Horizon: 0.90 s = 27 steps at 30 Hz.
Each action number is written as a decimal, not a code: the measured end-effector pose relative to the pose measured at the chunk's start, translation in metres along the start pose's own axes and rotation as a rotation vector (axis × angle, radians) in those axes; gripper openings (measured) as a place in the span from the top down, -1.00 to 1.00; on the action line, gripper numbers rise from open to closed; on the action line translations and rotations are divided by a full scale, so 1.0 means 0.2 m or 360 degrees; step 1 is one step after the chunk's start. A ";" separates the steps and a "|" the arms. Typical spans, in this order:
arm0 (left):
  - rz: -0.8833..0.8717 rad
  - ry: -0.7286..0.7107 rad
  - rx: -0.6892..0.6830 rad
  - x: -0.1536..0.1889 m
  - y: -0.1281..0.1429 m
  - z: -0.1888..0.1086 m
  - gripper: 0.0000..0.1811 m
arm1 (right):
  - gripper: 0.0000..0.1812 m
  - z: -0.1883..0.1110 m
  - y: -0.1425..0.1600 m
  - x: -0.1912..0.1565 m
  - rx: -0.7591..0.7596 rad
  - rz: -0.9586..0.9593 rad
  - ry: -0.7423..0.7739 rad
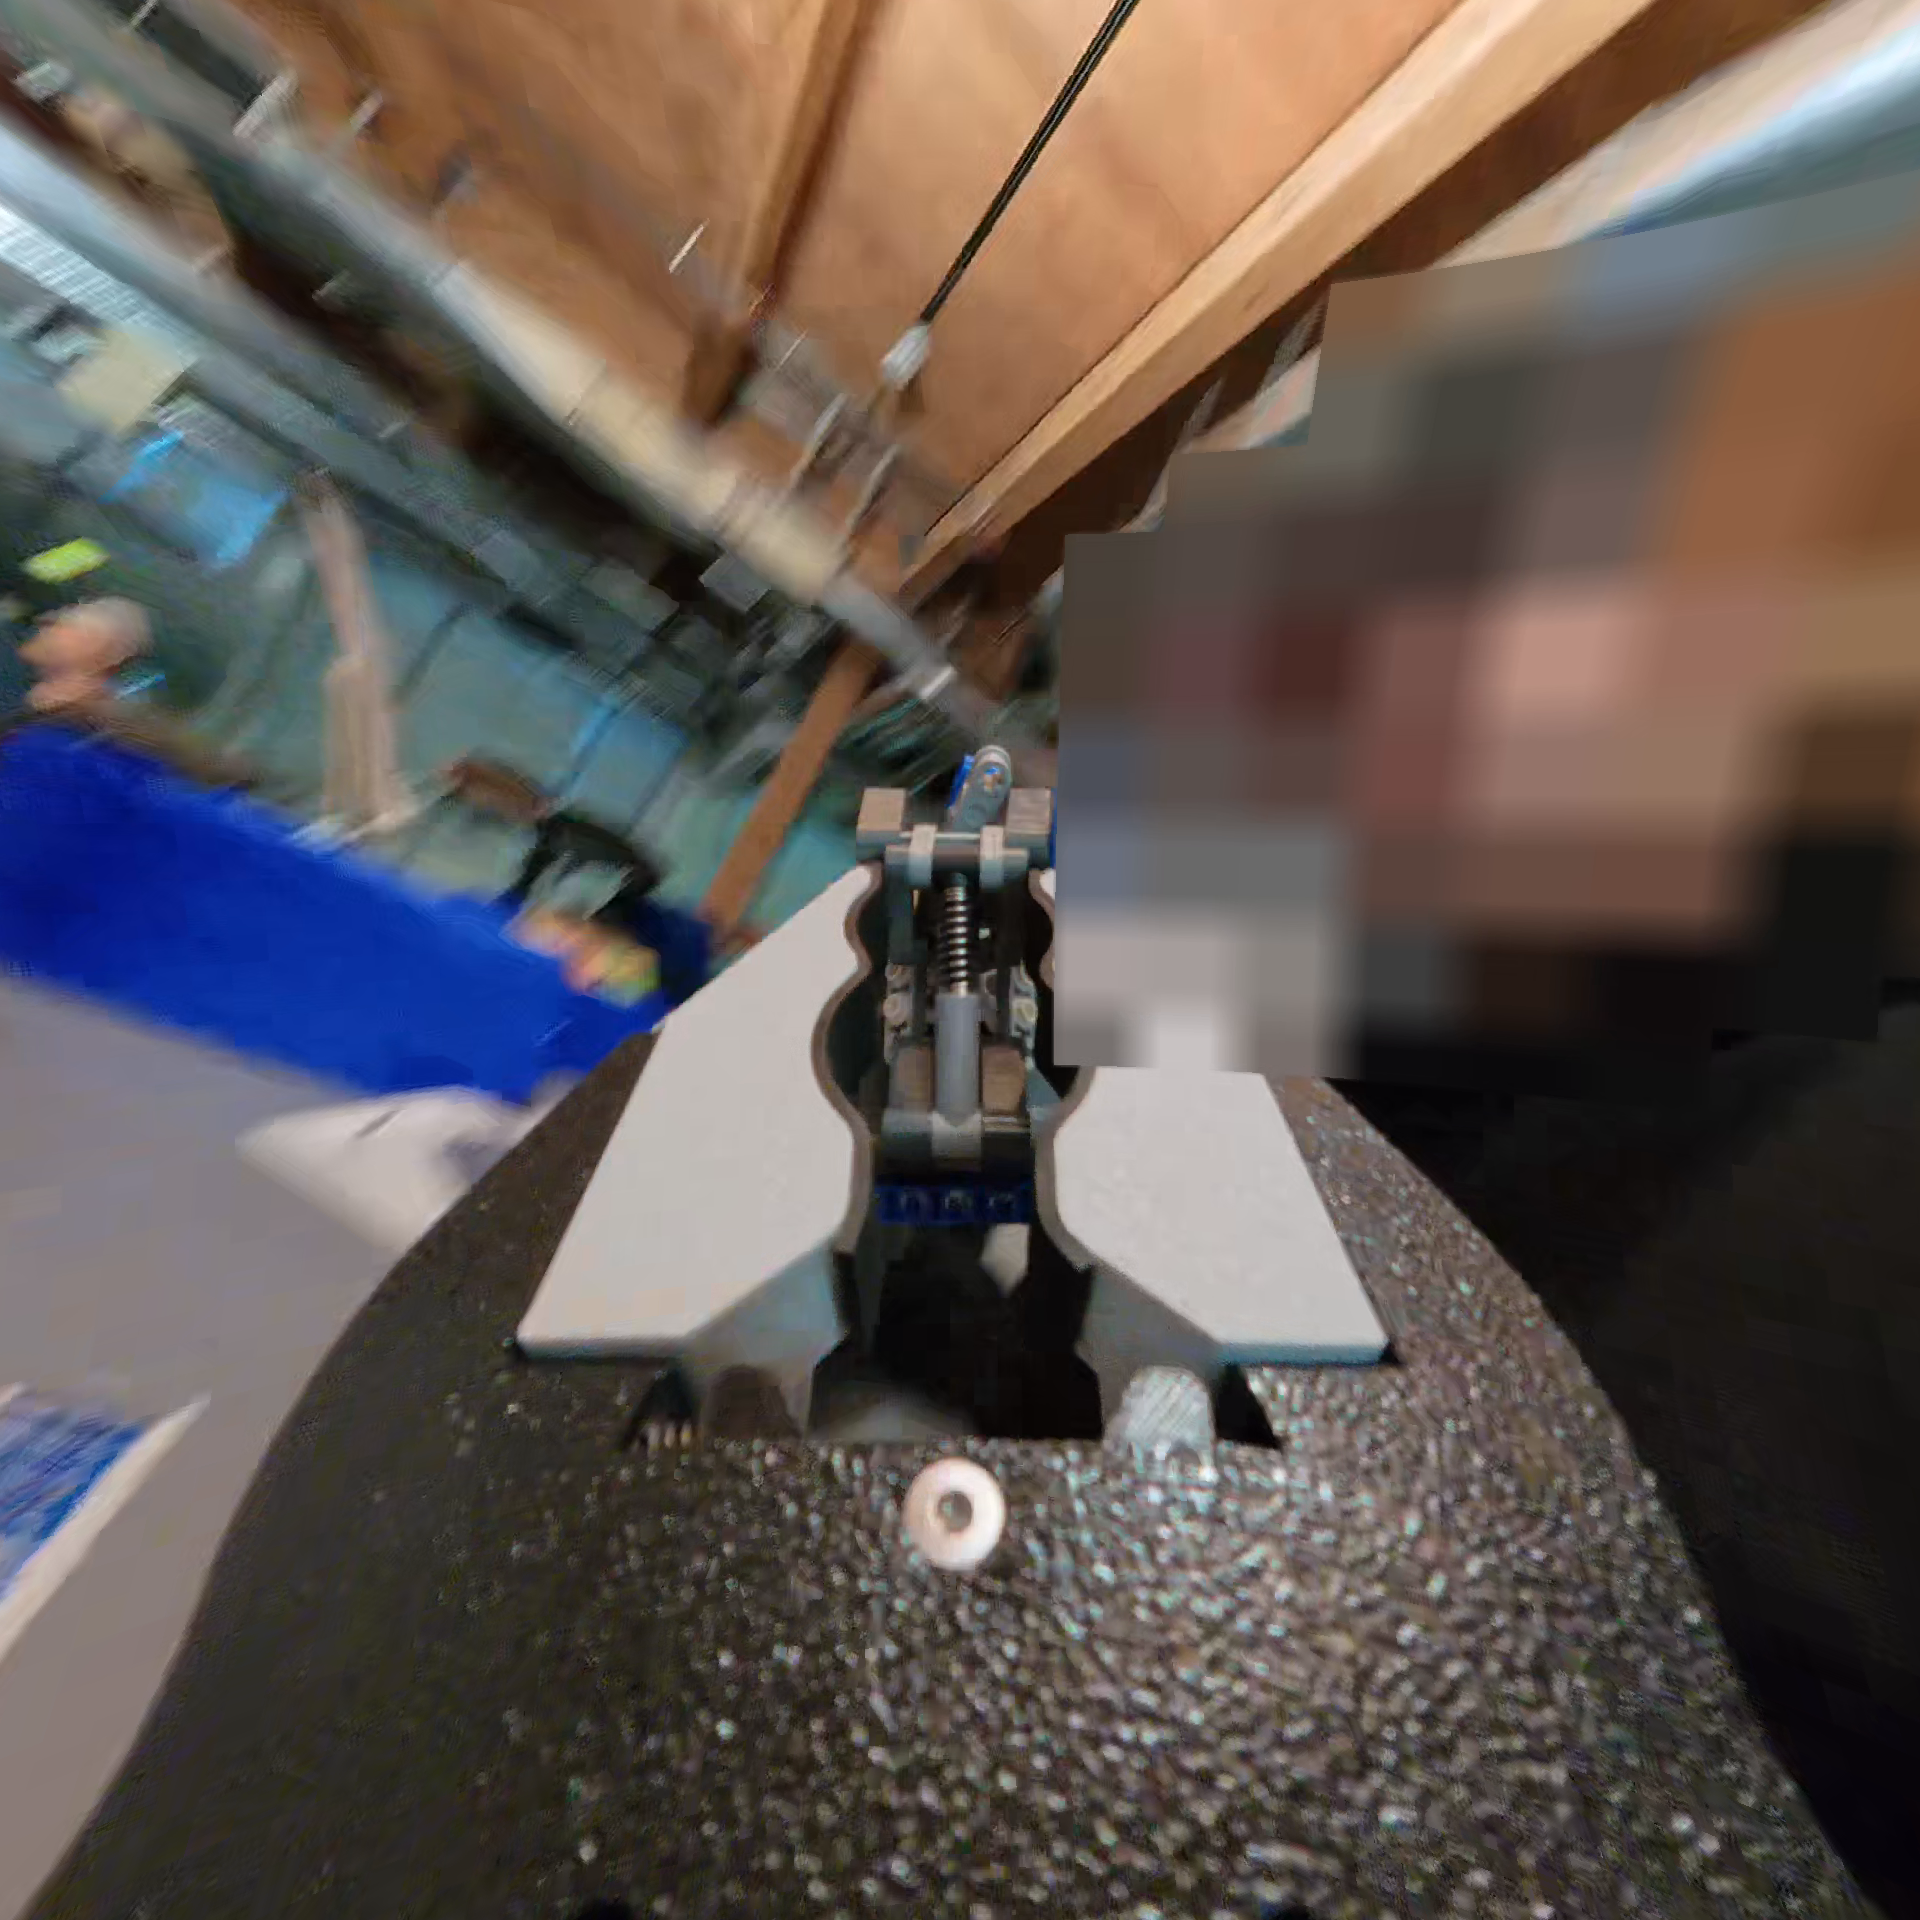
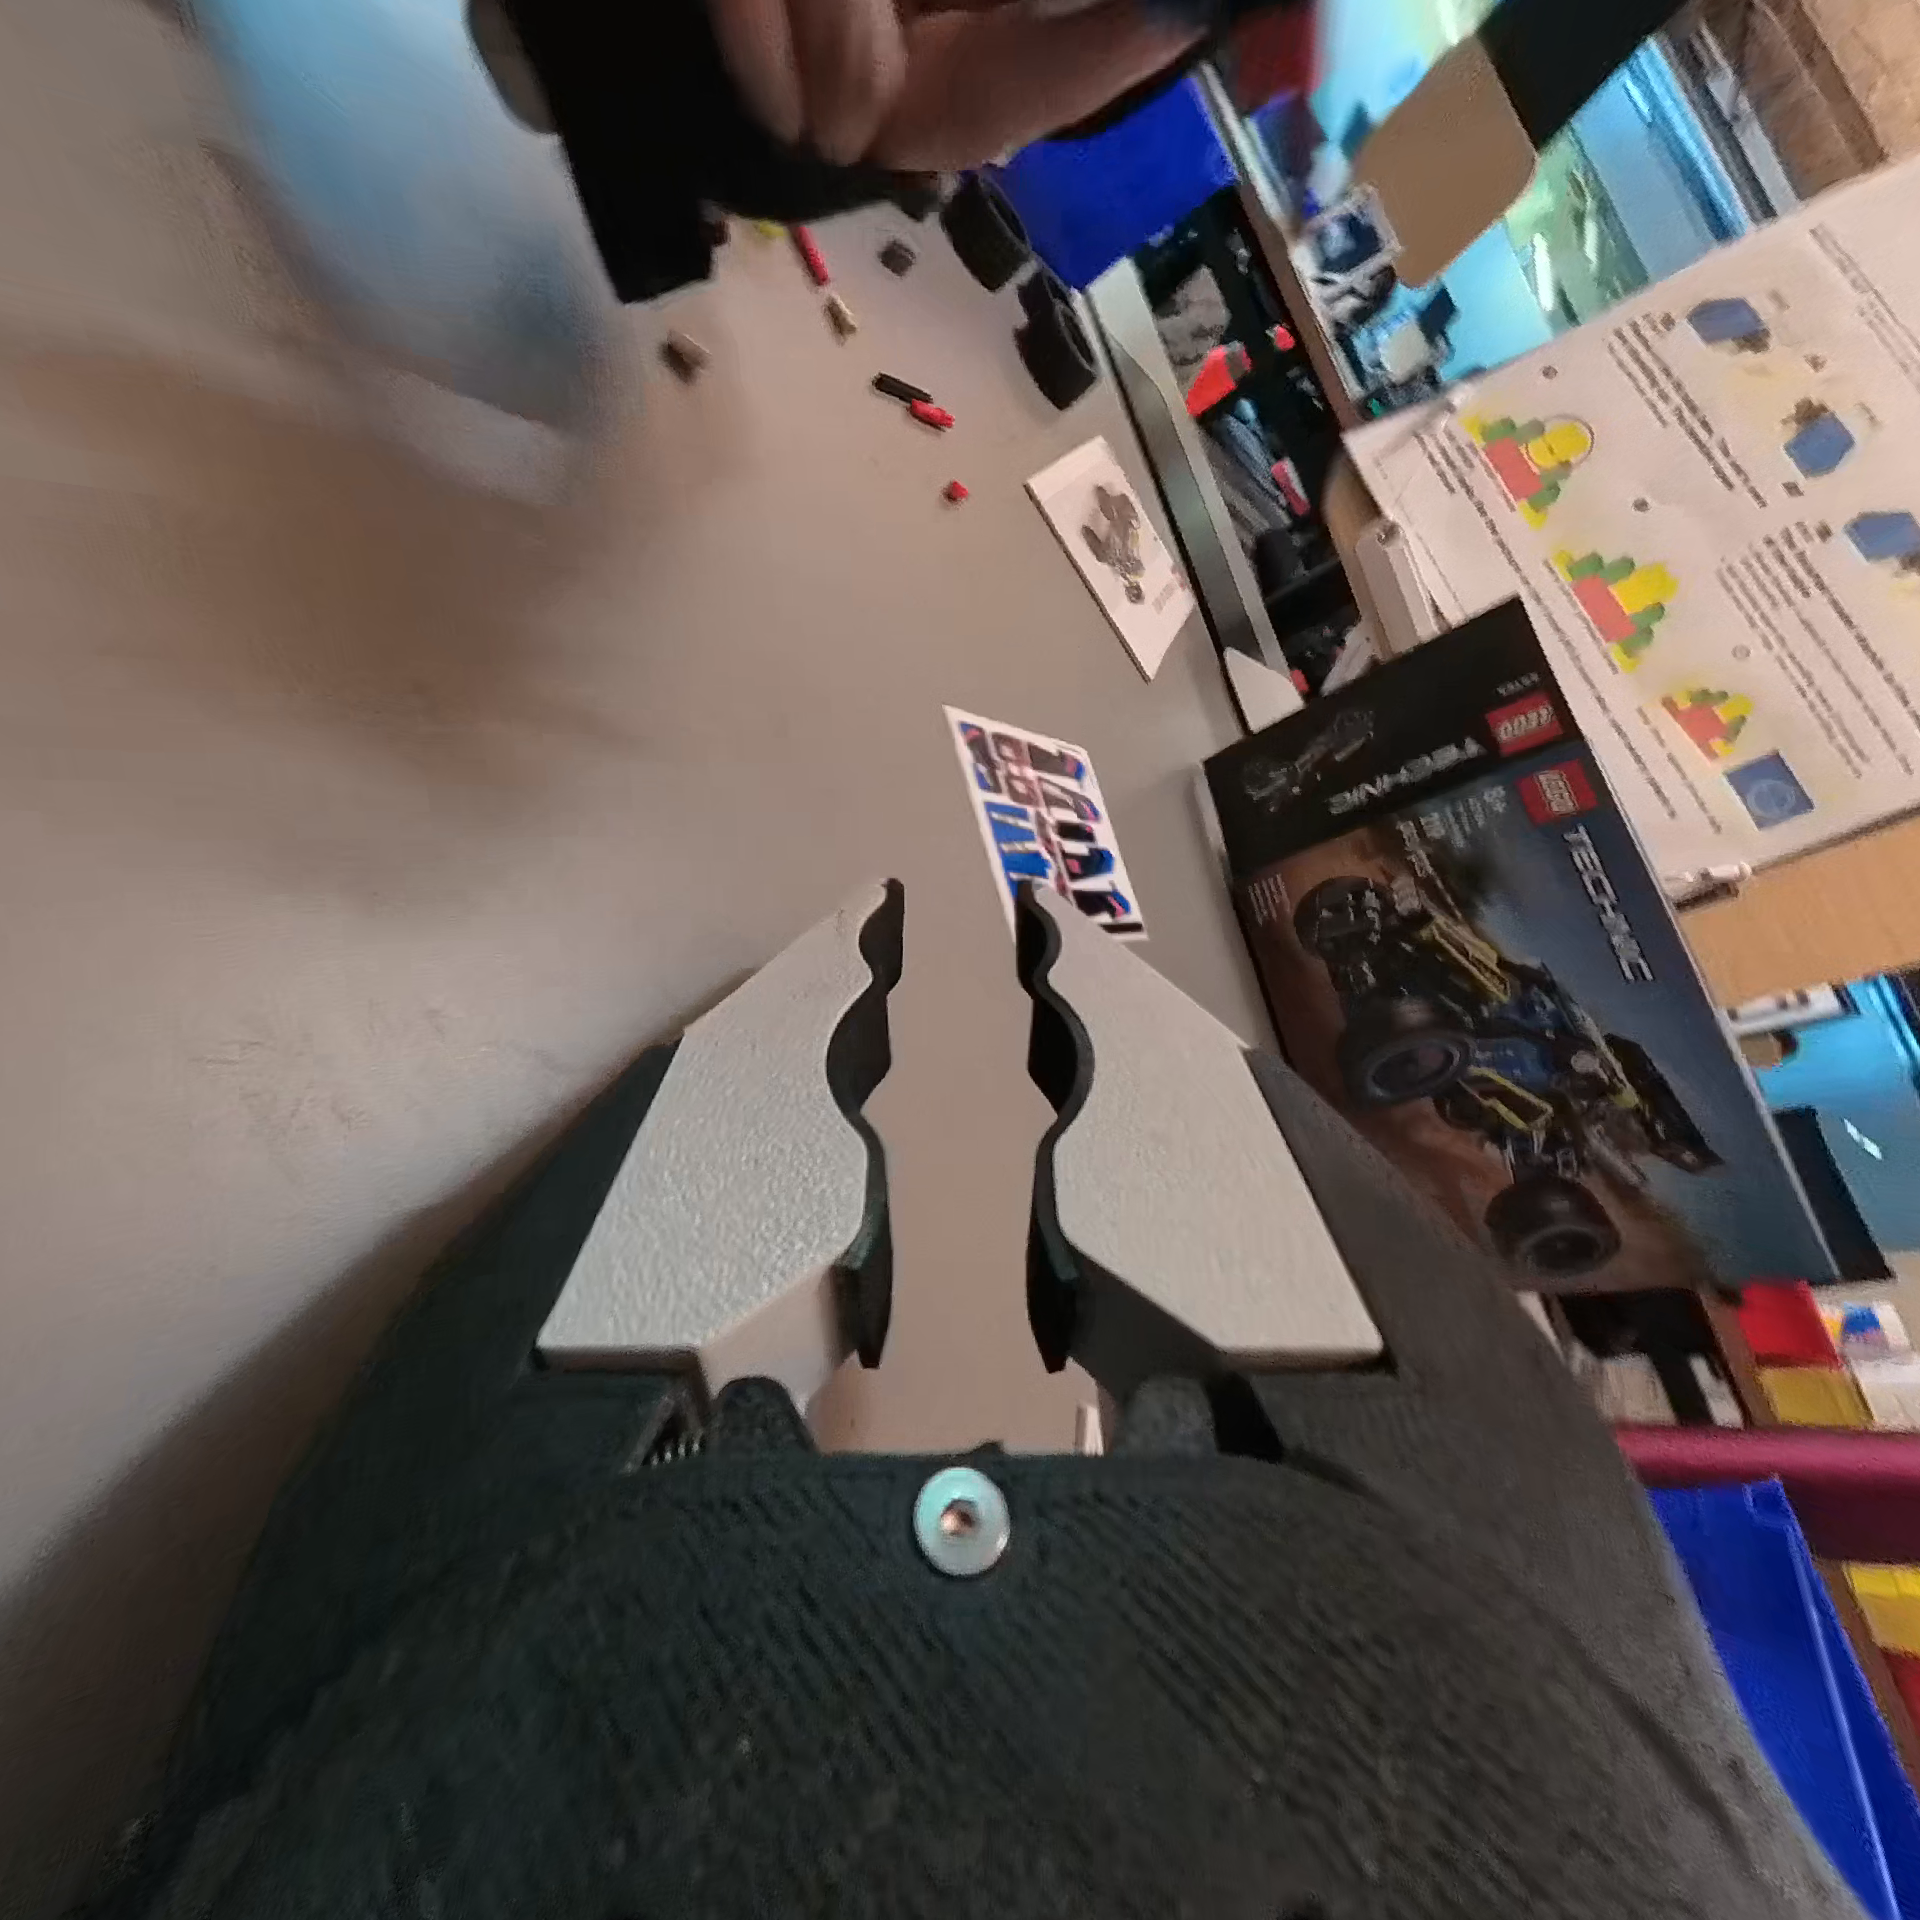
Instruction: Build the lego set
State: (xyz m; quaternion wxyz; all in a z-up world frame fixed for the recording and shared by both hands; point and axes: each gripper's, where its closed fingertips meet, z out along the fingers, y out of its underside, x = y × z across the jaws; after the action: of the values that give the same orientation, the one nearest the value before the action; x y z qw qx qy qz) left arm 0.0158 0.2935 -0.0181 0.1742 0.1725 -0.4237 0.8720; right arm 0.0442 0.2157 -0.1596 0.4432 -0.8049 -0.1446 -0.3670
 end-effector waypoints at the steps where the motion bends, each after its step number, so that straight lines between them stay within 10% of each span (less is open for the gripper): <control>1: 0.0107 -0.0205 -0.0182 -0.09 0.06 -0.01 0.76 | 0.77 -0.03 0.02 0.05 -0.0020 0.0056 0.0068; 5: 0.0740 -0.0943 -0.0998 -0.39 0.26 -0.22 0.76 | 0.69 -0.33 0.19 0.34 -0.0322 0.0398 0.0363; 9: 0.0908 -0.1095 -0.1575 -0.46 0.43 -0.34 0.76 | 0.24 -0.58 0.53 0.29 -0.0666 0.0817 0.0126; 16: 0.0905 -0.0944 -0.1631 -0.43 0.54 -0.28 0.65 | 0.36 -0.70 0.84 0.18 -0.0896 0.0902 0.0098; 27: 0.0889 -0.0926 -0.1542 -0.33 0.46 -0.24 0.28 | 0.78 -0.73 0.83 0.13 -0.0704 0.1089 0.0004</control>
State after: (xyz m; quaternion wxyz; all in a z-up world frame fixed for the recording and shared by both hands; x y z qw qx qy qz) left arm 0.0260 0.2686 -0.1386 -0.1242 0.1870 -0.8298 0.5110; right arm 0.0866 0.0011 -0.1927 0.3560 -0.8821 0.2147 -0.2216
